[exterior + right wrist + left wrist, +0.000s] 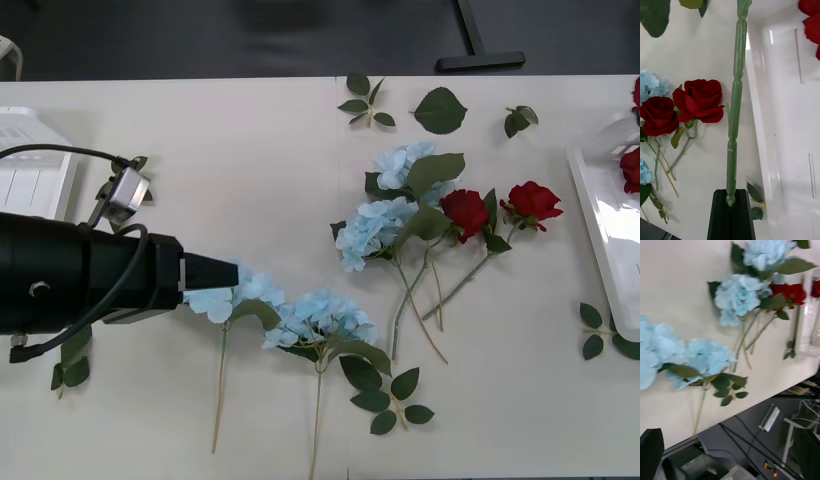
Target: Place the red flowers into the right box and the blue flowers into the left box. If a person shows an open palm, hand one flower to the person first, then continue sorting.
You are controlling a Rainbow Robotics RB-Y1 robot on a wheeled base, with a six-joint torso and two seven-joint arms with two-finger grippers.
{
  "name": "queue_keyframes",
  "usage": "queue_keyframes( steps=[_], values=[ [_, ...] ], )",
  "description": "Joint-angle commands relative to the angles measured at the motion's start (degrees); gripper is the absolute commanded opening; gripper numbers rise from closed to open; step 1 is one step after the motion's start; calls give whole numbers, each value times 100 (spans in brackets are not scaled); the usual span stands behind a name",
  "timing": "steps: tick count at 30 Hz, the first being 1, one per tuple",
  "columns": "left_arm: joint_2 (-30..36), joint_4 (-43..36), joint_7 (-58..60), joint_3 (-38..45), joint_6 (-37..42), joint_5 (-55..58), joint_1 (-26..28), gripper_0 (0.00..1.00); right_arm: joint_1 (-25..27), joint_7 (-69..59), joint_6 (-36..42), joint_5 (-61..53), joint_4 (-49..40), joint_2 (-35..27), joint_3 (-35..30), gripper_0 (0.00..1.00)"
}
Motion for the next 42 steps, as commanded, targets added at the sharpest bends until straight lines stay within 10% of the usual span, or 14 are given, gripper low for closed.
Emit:
queue_keyframes(
  steps=[1, 23, 26, 31, 42],
  values=[
    [291, -183, -1072, 69, 281, -522, 402, 100, 1, 944, 29, -59, 547, -466, 9, 0],
    [230, 1039, -1599, -2321, -545, -3229, 454, 100, 9, 944, -2423, 1373, 1136, 220, 1512, 0],
    [142, 1258, -1599, -2603, -615, -3467, 270, 100, 9, 944, -2423, 1259, 1145, 220, 1512, 42],
    [-34, 1566, -1617, -2945, -765, -3818, 76, 100, -8, 1049, -2379, 1039, 1110, 202, 1468, 77],
    [-500, 2208, -1617, -3490, -1081, -4574, -293, 100, -61, 381, -1149, 951, -112, 114, 976, 88]
  ],
)
